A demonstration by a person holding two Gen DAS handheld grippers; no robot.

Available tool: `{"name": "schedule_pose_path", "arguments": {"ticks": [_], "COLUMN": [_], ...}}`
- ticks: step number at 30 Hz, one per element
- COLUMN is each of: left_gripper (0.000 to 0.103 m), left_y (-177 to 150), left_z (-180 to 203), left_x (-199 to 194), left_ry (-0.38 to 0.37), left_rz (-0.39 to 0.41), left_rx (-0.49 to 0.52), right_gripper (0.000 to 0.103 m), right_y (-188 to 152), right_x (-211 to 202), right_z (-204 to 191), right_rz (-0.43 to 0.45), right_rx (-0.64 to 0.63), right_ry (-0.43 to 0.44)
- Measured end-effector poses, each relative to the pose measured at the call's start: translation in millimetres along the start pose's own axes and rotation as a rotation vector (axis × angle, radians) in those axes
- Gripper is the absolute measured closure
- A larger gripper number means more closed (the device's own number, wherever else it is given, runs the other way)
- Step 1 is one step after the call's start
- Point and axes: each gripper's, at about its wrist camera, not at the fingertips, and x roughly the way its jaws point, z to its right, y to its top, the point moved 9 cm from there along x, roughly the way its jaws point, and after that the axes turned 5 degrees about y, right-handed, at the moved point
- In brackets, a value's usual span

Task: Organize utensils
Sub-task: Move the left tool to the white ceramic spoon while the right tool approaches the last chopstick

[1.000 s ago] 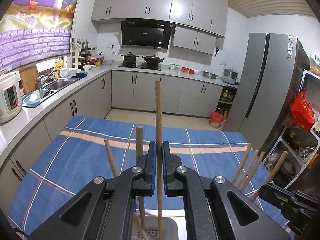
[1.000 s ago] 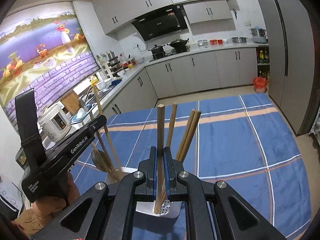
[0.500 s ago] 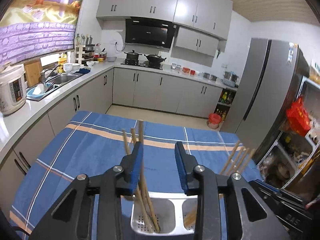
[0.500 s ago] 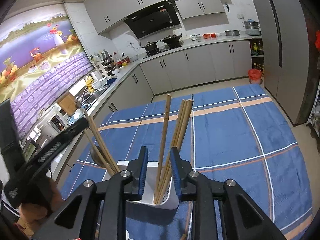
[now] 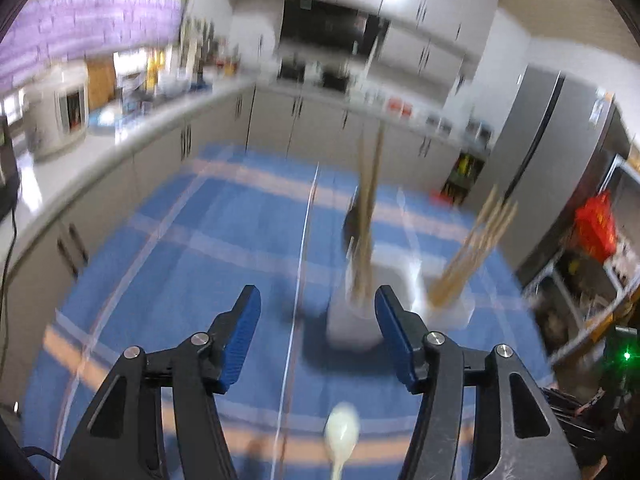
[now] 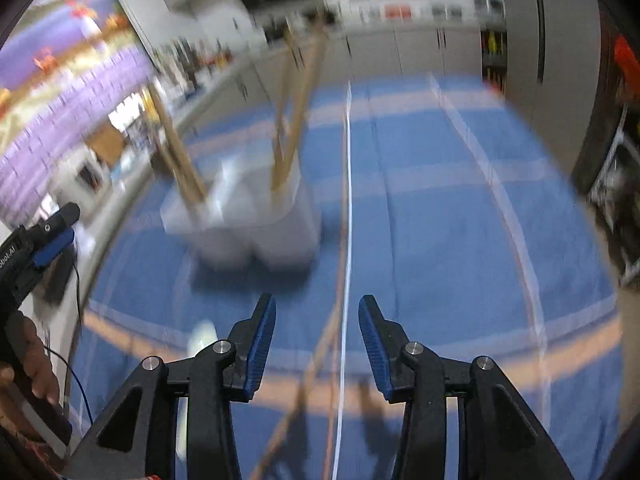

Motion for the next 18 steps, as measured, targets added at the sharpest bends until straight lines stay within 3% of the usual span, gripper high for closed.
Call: {"name": "schedule_pose_path", "arguments": {"ticks": [1,5,11,18], "left_gripper": [0.045,0.045,0.045,0.045], "left_y": [-20,-73,-125,-127], "left_z": [-3,1,12,24], "left_x": [8,29,59,76], "left_ry": [0.001,-0.002,-0.009,-0.014], "left_rz": [-0.056,-0.192,-0.341,-0.364], "left_rx": [0.008,0.085,0.174,0.206], "right_gripper": [0.056,0.056,0.059,0.074], "right_y": [-21,-58,-59,-40], "right_x": [11,31,48,65], "right_z": [3,6,-4,-6], "right_rz": [-0.055,-0.134,-0.135,-0.13], "right_rx": [0.018,0.039,-0.014,-0.104], "right_ry": [-0.001,-0.006,-0.05,-0.142]}}
